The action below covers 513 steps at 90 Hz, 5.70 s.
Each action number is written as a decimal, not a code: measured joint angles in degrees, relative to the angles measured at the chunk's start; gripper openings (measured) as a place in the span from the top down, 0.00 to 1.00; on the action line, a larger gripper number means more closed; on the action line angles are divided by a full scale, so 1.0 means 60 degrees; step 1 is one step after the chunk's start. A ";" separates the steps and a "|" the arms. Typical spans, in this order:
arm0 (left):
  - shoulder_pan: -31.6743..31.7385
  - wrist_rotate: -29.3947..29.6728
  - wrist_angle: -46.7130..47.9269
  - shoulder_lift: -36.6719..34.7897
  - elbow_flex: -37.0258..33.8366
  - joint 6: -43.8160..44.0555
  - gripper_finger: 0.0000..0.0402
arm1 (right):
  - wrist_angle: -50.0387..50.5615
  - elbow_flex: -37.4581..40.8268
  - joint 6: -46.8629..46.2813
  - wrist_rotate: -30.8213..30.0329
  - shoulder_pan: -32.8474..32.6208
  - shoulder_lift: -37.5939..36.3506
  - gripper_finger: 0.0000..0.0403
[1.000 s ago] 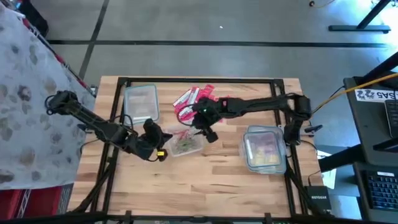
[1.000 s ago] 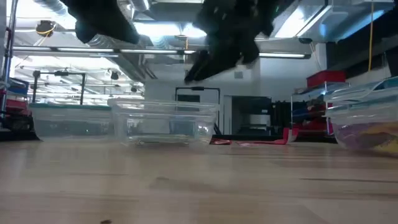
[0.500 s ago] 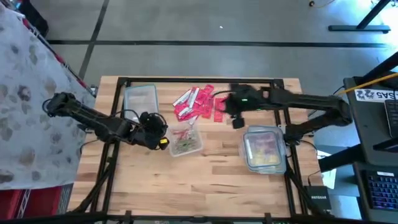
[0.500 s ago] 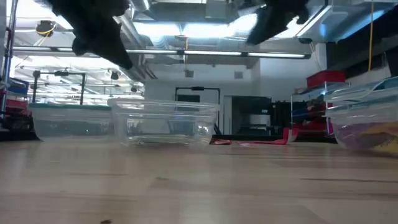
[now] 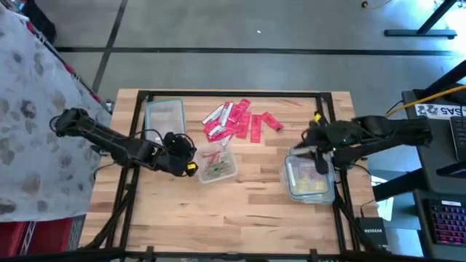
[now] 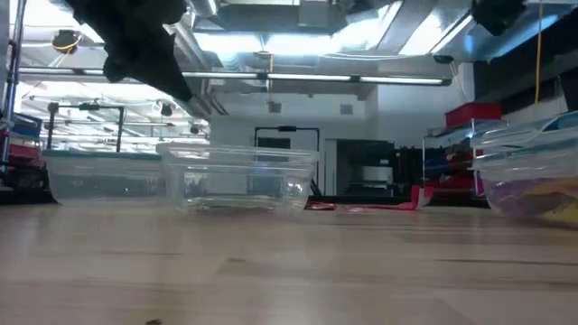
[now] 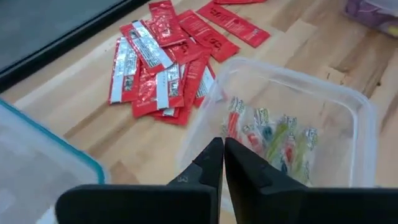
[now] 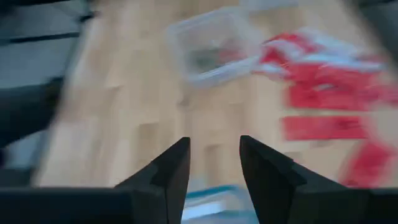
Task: Sort candy
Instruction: Close the square transparent bin
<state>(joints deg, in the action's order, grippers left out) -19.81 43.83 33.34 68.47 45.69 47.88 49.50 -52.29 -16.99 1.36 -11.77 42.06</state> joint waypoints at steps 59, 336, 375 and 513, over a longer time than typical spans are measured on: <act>-0.1722 0.0120 -0.0894 0.1106 -0.1299 0.3960 1.00 | 0.1411 0.0502 -0.0455 0.2588 -0.4026 0.3253 0.69; -0.2452 0.0648 -0.1960 0.2262 -0.1326 0.4667 1.00 | 0.0120 0.1158 -0.3035 -0.3617 -0.5221 0.5231 0.60; -0.2452 0.0667 -0.1979 0.2262 -0.1326 0.4692 1.00 | 0.0247 0.1042 -0.3013 -0.3291 -0.5220 0.5258 0.96; -0.2453 0.0663 -0.2242 0.2262 -0.1322 0.4519 1.00 | -0.0755 -0.0666 0.2697 -0.3336 -0.5220 0.7626 0.26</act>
<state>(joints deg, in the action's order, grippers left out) -34.53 47.81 19.89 82.04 37.76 74.99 44.96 -56.29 -0.81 -18.65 -43.09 87.82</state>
